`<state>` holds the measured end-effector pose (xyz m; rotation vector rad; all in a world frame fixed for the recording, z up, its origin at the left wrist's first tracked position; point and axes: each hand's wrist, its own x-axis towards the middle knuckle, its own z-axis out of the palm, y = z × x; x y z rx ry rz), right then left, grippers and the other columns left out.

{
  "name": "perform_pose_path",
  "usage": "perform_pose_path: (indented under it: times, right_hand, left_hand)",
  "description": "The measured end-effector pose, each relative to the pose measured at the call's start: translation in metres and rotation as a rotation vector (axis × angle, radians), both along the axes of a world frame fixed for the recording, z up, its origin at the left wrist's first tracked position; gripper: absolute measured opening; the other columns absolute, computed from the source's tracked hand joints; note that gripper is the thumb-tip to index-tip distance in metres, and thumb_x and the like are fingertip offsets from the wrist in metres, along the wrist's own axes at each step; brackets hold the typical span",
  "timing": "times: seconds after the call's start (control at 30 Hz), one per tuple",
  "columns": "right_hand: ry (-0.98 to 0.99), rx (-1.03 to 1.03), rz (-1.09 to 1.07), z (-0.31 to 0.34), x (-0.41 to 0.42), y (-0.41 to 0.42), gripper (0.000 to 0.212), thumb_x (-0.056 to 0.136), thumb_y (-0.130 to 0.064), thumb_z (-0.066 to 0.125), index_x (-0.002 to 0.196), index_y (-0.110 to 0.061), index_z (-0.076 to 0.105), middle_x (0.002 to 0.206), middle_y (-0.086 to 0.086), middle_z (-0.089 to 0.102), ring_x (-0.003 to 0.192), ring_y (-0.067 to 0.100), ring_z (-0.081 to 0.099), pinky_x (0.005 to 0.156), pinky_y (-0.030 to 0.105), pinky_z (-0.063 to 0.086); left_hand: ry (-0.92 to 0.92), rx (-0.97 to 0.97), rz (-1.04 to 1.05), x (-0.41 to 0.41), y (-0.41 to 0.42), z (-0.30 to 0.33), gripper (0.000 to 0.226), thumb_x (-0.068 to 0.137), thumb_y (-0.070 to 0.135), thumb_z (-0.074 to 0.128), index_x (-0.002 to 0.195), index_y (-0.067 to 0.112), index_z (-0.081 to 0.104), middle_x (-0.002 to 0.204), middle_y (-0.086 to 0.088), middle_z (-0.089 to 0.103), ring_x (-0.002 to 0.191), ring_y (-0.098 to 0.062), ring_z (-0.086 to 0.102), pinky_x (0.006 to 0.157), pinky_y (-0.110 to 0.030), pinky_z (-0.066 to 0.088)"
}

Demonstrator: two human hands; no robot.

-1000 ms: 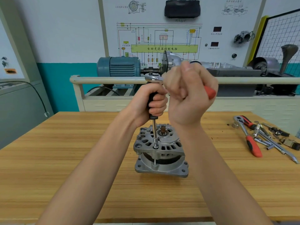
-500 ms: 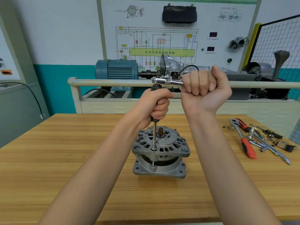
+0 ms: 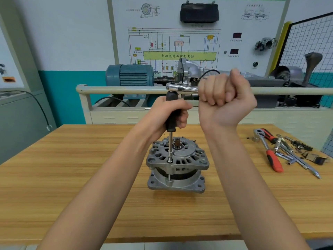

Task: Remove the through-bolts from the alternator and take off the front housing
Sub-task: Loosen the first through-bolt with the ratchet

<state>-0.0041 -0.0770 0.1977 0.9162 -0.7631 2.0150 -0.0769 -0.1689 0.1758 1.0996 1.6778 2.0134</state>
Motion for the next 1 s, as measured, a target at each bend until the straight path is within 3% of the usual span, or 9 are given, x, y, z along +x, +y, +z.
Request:
perform_pose_path:
  times: [0.13, 0.27, 0.4, 0.5, 0.57, 0.67, 0.73, 0.87, 1.0]
  right_hand:
    - [-0.147, -0.252, 0.311, 0.002, -0.007, 0.022, 0.051, 0.083, -0.013, 0.039, 0.033, -0.017, 0.032, 0.031, -0.004, 0.022, 0.032, 0.012, 0.016, 0.039, 0.021, 0.019]
    - [-0.124, -0.216, 0.266, 0.000, -0.007, 0.017, 0.049, 0.082, -0.012, 0.040, 0.033, -0.017, 0.034, 0.031, -0.004, 0.024, 0.031, 0.011, 0.020, 0.038, 0.022, 0.022]
    - [0.005, 0.051, -0.105, -0.004, -0.002, -0.004, 0.049, 0.085, -0.004, 0.042, 0.039, -0.020, 0.034, 0.036, -0.005, 0.028, 0.038, 0.012, 0.020, 0.045, 0.026, 0.020]
    - [0.114, 0.239, -0.573, -0.009, 0.000, -0.033, 0.037, 0.084, -0.007, 0.048, 0.051, -0.022, 0.041, 0.045, -0.009, 0.033, 0.040, 0.011, 0.029, 0.047, 0.023, 0.025]
    - [0.133, 0.275, -0.661, -0.012, 0.000, -0.045, 0.032, 0.083, -0.007, 0.049, 0.053, -0.019, 0.046, 0.044, -0.008, 0.032, 0.041, 0.010, 0.030, 0.046, 0.021, 0.027]
    - [0.088, 0.213, -0.561, -0.010, -0.001, -0.037, 0.037, 0.081, -0.008, 0.051, 0.047, -0.018, 0.042, 0.046, -0.009, 0.034, 0.040, 0.010, 0.026, 0.048, 0.024, 0.023]
    - [0.055, 0.144, -0.375, -0.006, -0.001, -0.022, 0.046, 0.082, -0.002, 0.047, 0.044, -0.022, 0.031, 0.040, -0.006, 0.029, 0.039, 0.010, 0.023, 0.047, 0.025, 0.020]
    - [-0.031, -0.020, 0.053, 0.001, -0.003, 0.009, 0.052, 0.084, -0.007, 0.040, 0.034, -0.020, 0.037, 0.033, -0.006, 0.027, 0.038, 0.013, 0.015, 0.043, 0.025, 0.020]
    - [-0.150, -0.231, 0.302, 0.003, -0.009, 0.022, 0.057, 0.089, -0.012, 0.034, 0.032, -0.016, 0.032, 0.031, -0.004, 0.022, 0.040, 0.014, 0.008, 0.039, 0.022, 0.018]
  left_hand:
    - [-0.050, -0.013, -0.124, -0.001, -0.001, -0.001, 0.033, 0.081, 0.014, 0.059, 0.051, 0.016, 0.045, 0.042, 0.002, 0.038, 0.037, -0.012, 0.032, 0.041, -0.021, 0.028]
    - [-0.126, -0.051, -0.155, -0.003, 0.004, 0.001, 0.042, 0.079, 0.019, 0.054, 0.040, 0.021, 0.036, 0.034, 0.008, 0.024, 0.029, -0.006, 0.018, 0.035, -0.018, 0.015]
    - [-0.157, -0.033, -0.084, -0.007, 0.007, -0.002, 0.052, 0.090, 0.013, 0.043, 0.040, 0.024, 0.034, 0.036, 0.007, 0.022, 0.030, -0.006, 0.015, 0.033, -0.017, 0.014]
    - [-0.093, 0.020, 0.049, 0.000, 0.013, 0.000, 0.028, 0.084, 0.022, 0.046, 0.058, 0.022, 0.036, 0.065, -0.009, 0.018, 0.062, -0.023, 0.008, 0.061, -0.031, 0.007]
    - [-0.056, 0.068, 0.089, 0.005, 0.013, 0.002, 0.022, 0.082, 0.025, 0.045, 0.065, 0.020, 0.034, 0.076, -0.017, 0.008, 0.074, -0.033, 0.002, 0.070, -0.042, 0.003]
    - [-0.110, -0.001, 0.075, -0.002, 0.009, -0.001, 0.039, 0.089, 0.019, 0.045, 0.051, 0.023, 0.037, 0.053, -0.001, 0.022, 0.048, -0.014, 0.012, 0.050, -0.021, 0.013]
    - [-0.123, -0.053, -0.023, -0.005, 0.006, -0.002, 0.050, 0.090, 0.013, 0.045, 0.042, 0.024, 0.035, 0.038, 0.007, 0.023, 0.033, -0.007, 0.017, 0.037, -0.018, 0.016]
    - [-0.098, -0.075, -0.090, -0.004, 0.002, 0.001, 0.042, 0.090, 0.013, 0.048, 0.049, 0.019, 0.039, 0.043, 0.005, 0.031, 0.039, -0.011, 0.026, 0.050, -0.027, 0.018]
    - [-0.075, -0.072, -0.109, -0.005, 0.002, 0.006, 0.042, 0.090, 0.012, 0.047, 0.049, 0.018, 0.040, 0.043, 0.003, 0.032, 0.039, -0.013, 0.028, 0.046, -0.026, 0.022]
